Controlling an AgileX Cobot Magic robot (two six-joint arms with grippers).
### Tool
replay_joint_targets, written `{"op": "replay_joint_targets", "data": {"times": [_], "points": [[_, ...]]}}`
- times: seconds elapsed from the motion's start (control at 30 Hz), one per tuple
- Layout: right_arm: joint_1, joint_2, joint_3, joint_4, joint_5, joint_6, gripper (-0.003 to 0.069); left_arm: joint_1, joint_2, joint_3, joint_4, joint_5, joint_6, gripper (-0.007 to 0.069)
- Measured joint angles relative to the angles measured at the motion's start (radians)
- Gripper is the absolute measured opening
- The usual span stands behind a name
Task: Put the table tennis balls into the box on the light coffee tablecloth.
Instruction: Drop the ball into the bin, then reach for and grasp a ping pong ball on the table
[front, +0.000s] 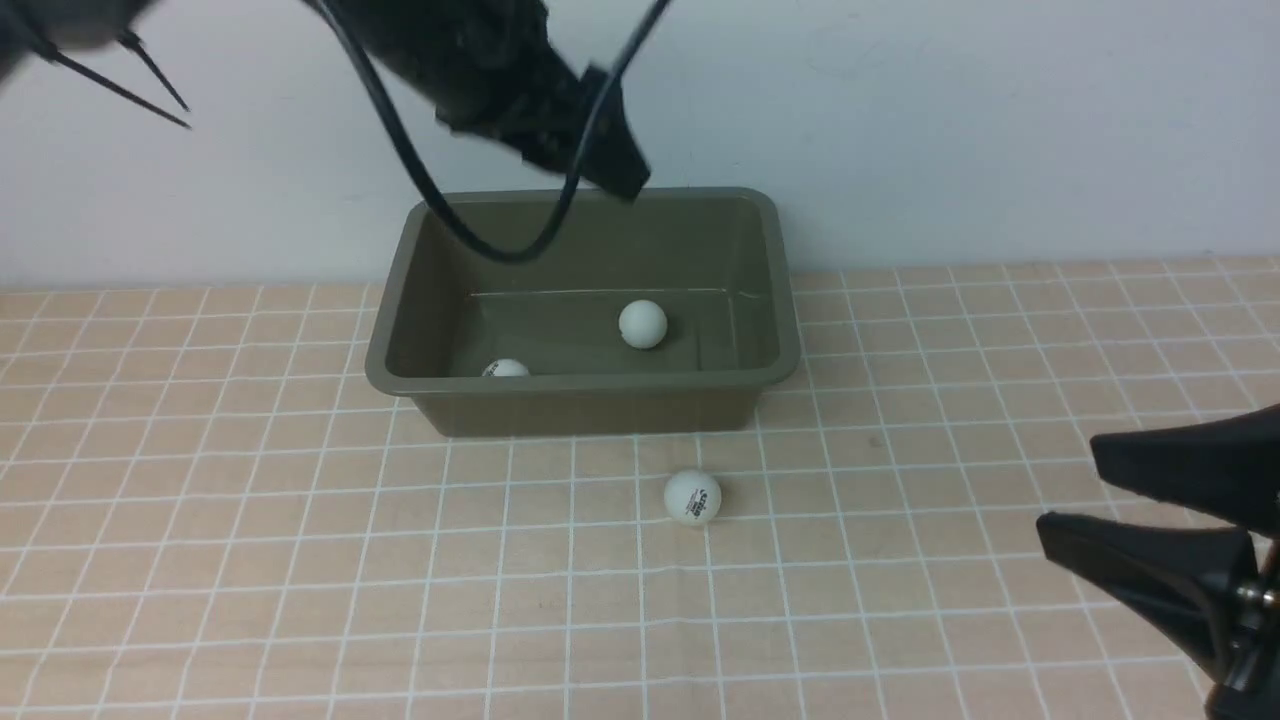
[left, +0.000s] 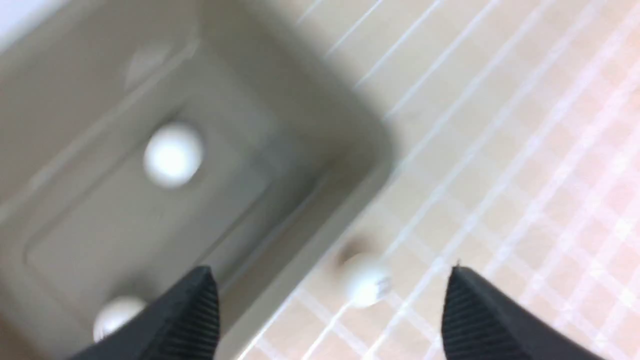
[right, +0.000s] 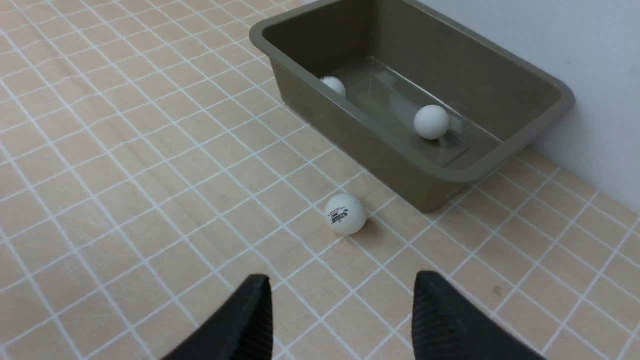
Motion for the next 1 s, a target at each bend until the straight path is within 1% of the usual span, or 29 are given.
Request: {"op": "replay_joint_targets", "data": {"times": [0.1,0.2,0.3,0.4,0.47,0.57,0.63,0.7,0.73,0.77,0.83,0.87,0.93,1.0], "points": [[0.000,0.031,-0.004,0.000,0.023,-0.012,0.0358,-0.002,-0.086,-0.023,0.009,0.008,0.000,0.0421],[0.000,0.089,-0.054,-0.003,0.048,-0.010,0.0358,-0.002,-0.179,-0.029,0.062,0.019,0.000,0.0372],[0.000,0.149,-0.135,-0.003,0.059,-0.003,0.0358,-0.002,-0.238,-0.030,0.088,0.023,0.028,0.0347],[0.007,0.204,-0.187,-0.003,0.062,0.004,0.0358,-0.002,-0.263,-0.031,0.089,0.024,0.057,0.0340],[0.032,0.264,-0.228,-0.017,0.061,0.031,0.0358,-0.002,-0.279,-0.031,0.089,0.028,0.080,0.0340],[0.114,0.393,-0.268,-0.072,0.038,0.089,0.0358,-0.002,-0.289,-0.031,0.073,0.038,0.094,0.0340],[0.164,0.460,-0.271,-0.093,0.000,0.119,0.0358,-0.002,-0.290,-0.031,0.057,0.038,0.098,0.0340],[0.237,0.553,-0.271,-0.103,-0.088,0.165,0.0358,-0.002,-0.290,-0.031,0.043,0.038,0.099,0.0340],[0.243,0.561,-0.271,-0.103,-0.109,0.168,0.0358,-0.002,-0.290,-0.031,0.041,0.038,0.099,0.0340],[0.285,0.615,-0.271,-0.095,-0.185,0.199,0.0358,-0.002,-0.290,-0.031,0.034,0.038,0.099,0.0340],[0.323,0.679,-0.276,-0.074,-0.286,0.237,0.0358,-0.002,-0.290,-0.031,0.029,0.038,0.099,0.0340],[0.328,0.685,-0.277,-0.069,-0.303,0.240,0.0359,-0.002,-0.290,-0.031,0.029,0.038,0.100,0.0340],[0.345,0.756,-0.293,-0.034,-0.374,0.281,0.0380,-0.002,-0.290,-0.031,0.028,0.038,0.101,0.0340],[0.348,0.819,-0.313,0.014,-0.426,0.316,0.0433,-0.002,-0.290,-0.031,0.028,0.039,0.101,0.0340]]}}
